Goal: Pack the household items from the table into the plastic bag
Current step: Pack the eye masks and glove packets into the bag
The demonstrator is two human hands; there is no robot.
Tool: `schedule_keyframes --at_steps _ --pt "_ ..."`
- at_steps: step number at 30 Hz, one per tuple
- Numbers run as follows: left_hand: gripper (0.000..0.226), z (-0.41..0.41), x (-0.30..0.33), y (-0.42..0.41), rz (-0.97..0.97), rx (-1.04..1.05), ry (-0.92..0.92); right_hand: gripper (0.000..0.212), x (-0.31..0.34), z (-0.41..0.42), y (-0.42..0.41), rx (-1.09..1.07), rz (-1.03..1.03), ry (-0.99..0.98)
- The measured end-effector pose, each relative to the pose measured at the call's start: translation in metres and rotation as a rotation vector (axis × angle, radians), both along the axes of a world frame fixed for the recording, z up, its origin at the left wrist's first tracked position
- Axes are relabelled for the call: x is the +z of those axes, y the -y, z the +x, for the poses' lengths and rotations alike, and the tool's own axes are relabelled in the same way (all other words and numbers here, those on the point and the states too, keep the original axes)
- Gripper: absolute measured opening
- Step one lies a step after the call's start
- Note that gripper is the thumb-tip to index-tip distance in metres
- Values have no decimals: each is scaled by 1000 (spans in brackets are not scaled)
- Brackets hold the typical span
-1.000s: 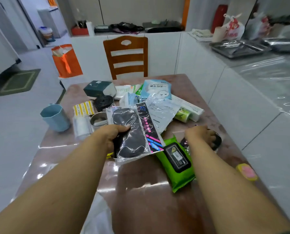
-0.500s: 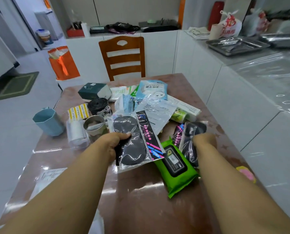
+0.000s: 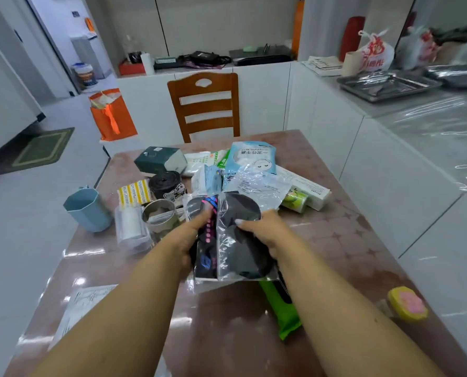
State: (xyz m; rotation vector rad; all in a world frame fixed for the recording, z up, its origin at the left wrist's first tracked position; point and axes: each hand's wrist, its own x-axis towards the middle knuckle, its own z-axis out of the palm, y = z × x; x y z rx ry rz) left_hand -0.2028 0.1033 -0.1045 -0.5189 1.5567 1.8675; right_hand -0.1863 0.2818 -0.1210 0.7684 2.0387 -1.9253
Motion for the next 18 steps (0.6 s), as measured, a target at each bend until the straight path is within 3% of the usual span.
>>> schedule_keyframes --at_steps 2,4,10,15,18 --pt "21 1 -1 2 -86 -41 5 87 -9 -19 -6 -158 -114 4" --pt "17 -1 -5 10 -157 -39 5 80 -21 -44 -25 -354 -90 3" --pt "17 -5 -10 32 -276 -27 62 47 -27 -80 -25 -331 206 83" --pt "17 -3 -12 38 -249 -26 79 14 26 -81 -40 -426 337 -291" --pt "15 -1 -12 36 -204 -24 96 21 74 -64 -69 -494 398 -484"
